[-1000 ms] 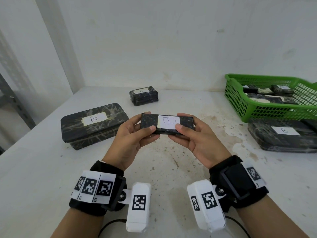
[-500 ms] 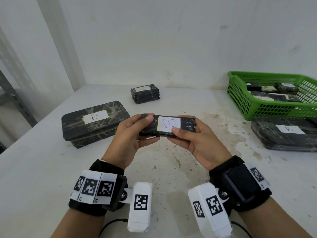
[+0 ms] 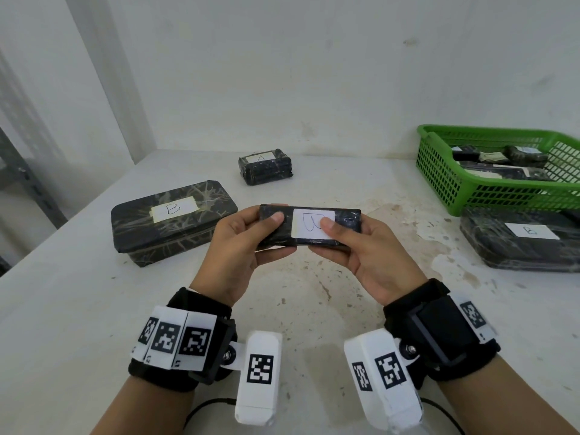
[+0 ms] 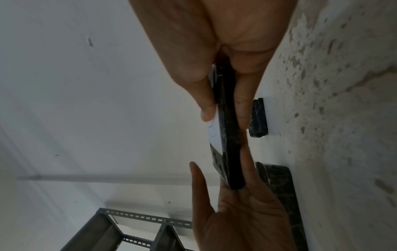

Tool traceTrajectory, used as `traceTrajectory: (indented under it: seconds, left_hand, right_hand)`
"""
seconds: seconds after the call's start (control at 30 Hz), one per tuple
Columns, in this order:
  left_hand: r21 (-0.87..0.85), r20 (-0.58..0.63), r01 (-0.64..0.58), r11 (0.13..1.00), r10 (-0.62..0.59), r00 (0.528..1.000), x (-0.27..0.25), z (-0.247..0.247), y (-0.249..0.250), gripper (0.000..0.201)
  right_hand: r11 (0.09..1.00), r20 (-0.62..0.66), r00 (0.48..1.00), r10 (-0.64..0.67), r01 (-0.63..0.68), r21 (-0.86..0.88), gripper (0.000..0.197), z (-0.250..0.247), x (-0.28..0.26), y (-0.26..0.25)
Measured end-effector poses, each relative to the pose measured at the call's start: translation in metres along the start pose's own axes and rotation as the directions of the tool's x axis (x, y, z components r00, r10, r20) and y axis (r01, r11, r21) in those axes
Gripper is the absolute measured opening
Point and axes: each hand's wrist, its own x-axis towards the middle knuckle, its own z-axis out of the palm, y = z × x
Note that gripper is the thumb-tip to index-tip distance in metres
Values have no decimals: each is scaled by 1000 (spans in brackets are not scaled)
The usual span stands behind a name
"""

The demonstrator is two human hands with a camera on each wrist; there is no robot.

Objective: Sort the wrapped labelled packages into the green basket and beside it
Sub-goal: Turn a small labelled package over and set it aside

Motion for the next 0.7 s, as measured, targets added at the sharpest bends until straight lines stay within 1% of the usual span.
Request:
traceTrajectory:
  seconds: [0.07,0.17,0.2,0.23,0.3,0.33,0.43,0.5,0.57,0.63,0.7]
  left_hand:
    - [19,-23,-22,1000,22,999,0,0,-2,17]
    - [48,-19,-31,998,32,999,-1,0,-3,17]
    - [49,-4,-26,998,26,1000,-1,0,-2,18]
    - [46,16,-19,999,18,1000,-1,0,-1,20]
    - [47,49,0,999,-3,999,-2,1,-2,30]
    - [55,51,3,998,-6,999,-2,2,-2,33]
    - [93,-2,-20,995,20,1000,0,3,-5,22]
    - [112,-16,-21,994,23,1000,0,3,-7,19]
    - [129,-14,-28,991,30,999,0,3,-6,21]
    - [122,14,-26,992,25,1000,-2,4,-5,24]
    - [102,49,-13,995,8,999,-3,4,-4,34]
  right_hand:
    - [1000,-1,1000,8,-8,-13,18,2,0,-1]
    - [999,-25,999,45,-45,-26,37,4,-2,-3]
    - [998,-39,998,43,-45,-32,37,3,-2,-3]
    - [999,-51,998,35,-37,-35,32,3,-2,-3]
    - [999,-75,997,9,-12,-39,24,2,-2,-2]
    - [999,-81,997,-3,-1,-45,24,2,-2,-2]
    - [998,-95,995,-5,-2,-68,24,3,-2,-1]
    - [997,-107,994,21,-28,-65,23,4,-1,-1]
    - [996,-110,993,38,-46,-76,33,4,-1,-1]
    - [995,-126,992,22,-34,-89,44,4,-2,-2]
    - [995,-149,989,-15,1,-100,44,3,-2,-2]
